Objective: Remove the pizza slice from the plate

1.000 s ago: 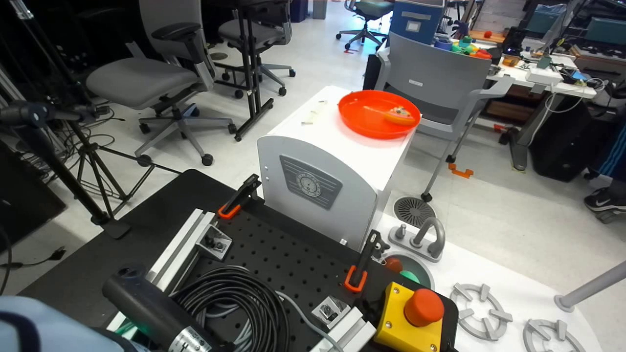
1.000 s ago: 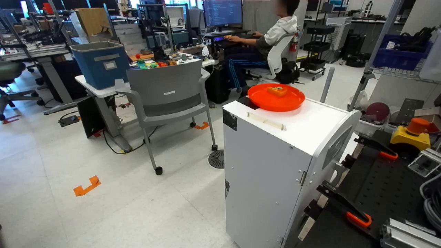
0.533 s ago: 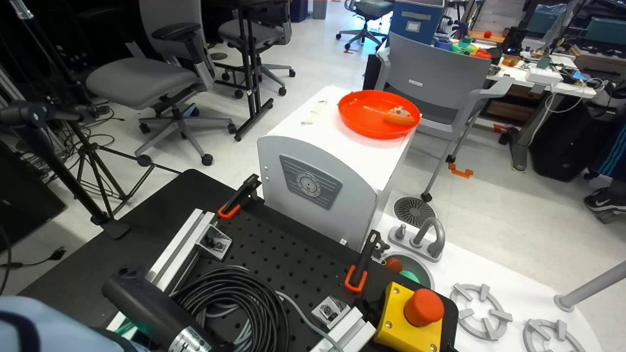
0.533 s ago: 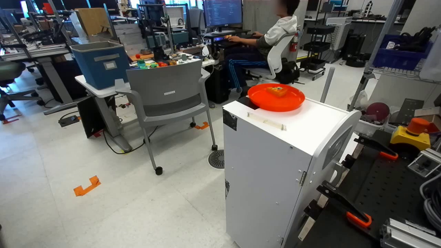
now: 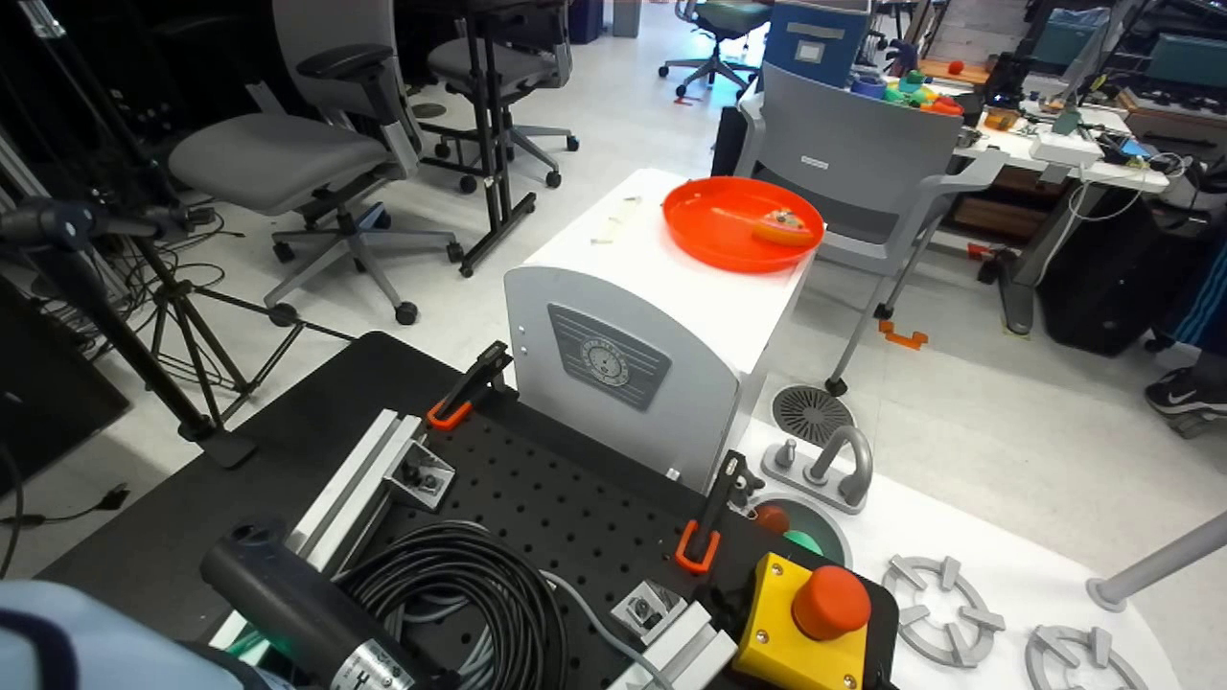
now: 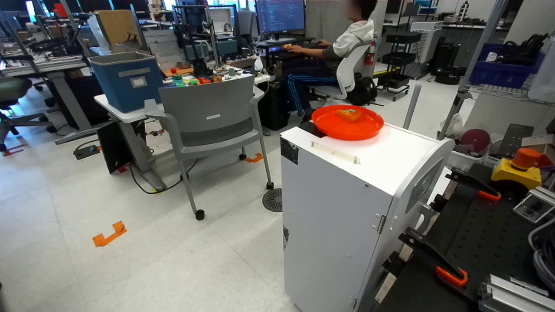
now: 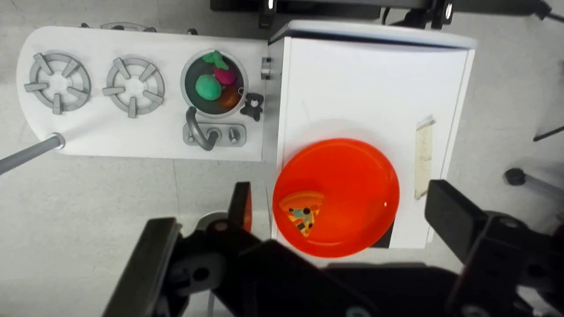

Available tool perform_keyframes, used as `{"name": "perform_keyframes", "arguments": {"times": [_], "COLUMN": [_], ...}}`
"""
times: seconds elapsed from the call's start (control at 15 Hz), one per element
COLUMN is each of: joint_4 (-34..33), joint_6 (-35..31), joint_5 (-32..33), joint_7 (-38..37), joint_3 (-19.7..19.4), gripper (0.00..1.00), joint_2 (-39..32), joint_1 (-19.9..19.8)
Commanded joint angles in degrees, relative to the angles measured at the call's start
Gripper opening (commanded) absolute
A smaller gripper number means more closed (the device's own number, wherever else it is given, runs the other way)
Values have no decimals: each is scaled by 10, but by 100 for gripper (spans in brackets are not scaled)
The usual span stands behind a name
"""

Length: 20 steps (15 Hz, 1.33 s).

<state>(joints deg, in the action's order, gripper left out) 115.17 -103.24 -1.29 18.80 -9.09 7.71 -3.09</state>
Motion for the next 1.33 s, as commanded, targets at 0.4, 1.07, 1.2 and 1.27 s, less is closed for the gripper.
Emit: {"name": "perform_keyframes", "arguments": {"times": [0.4, 1.07, 1.2, 1.27], "joint_4": [-11, 5, 1, 0], "joint_6": [25, -72, -62, -62], "joint_5": [7, 3, -2, -1], "joint_7": [0, -135, -132, -133], "joint_3": [14, 45, 48, 49], "gripper": [100, 100, 100, 100], "joint_2": [-16, -64, -78, -85], "joint_1": [-7, 1, 1, 0]}}
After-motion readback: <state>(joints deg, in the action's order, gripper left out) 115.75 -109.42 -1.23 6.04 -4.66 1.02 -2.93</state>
